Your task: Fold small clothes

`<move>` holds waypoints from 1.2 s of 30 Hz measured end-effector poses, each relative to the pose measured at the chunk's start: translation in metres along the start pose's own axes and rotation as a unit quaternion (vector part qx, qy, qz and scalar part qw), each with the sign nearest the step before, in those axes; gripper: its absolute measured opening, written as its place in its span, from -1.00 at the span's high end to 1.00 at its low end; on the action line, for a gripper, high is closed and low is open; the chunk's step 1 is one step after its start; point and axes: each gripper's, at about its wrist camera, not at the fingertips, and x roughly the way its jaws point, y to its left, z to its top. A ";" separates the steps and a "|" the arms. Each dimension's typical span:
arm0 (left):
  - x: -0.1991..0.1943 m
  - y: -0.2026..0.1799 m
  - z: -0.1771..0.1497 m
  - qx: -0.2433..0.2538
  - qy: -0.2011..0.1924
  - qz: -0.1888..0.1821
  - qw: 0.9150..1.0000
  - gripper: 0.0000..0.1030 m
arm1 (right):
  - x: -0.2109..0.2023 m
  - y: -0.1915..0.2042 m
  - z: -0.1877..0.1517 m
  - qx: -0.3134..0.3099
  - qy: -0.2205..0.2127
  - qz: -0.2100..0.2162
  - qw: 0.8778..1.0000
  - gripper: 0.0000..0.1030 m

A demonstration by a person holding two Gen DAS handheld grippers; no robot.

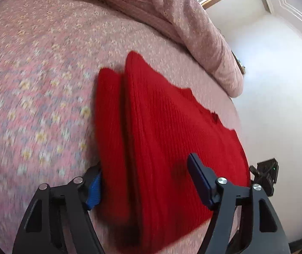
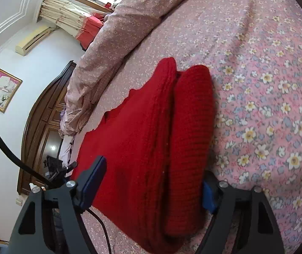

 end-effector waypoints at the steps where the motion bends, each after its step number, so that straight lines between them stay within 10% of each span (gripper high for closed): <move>1: -0.005 0.001 -0.007 0.000 0.004 -0.005 1.000 -0.27 | 0.000 0.000 -0.003 0.001 0.008 0.007 1.000 -0.52; 8: 0.002 0.002 -0.002 -0.013 0.009 -0.016 1.000 -0.05 | -0.001 0.001 -0.012 -0.001 0.024 0.002 1.000 -0.48; 9: 0.005 0.003 0.000 -0.018 0.008 -0.002 1.000 0.40 | 0.001 0.002 -0.010 -0.003 0.026 -0.007 1.000 -0.30; 13: 0.005 0.006 0.001 -0.049 0.003 -0.001 0.999 0.56 | 0.011 -0.002 -0.002 0.011 0.026 -0.024 0.999 0.45; 36: -0.035 -0.019 -0.058 -0.009 -0.006 0.055 0.998 0.56 | -0.026 0.001 -0.031 0.003 0.031 -0.034 0.999 0.56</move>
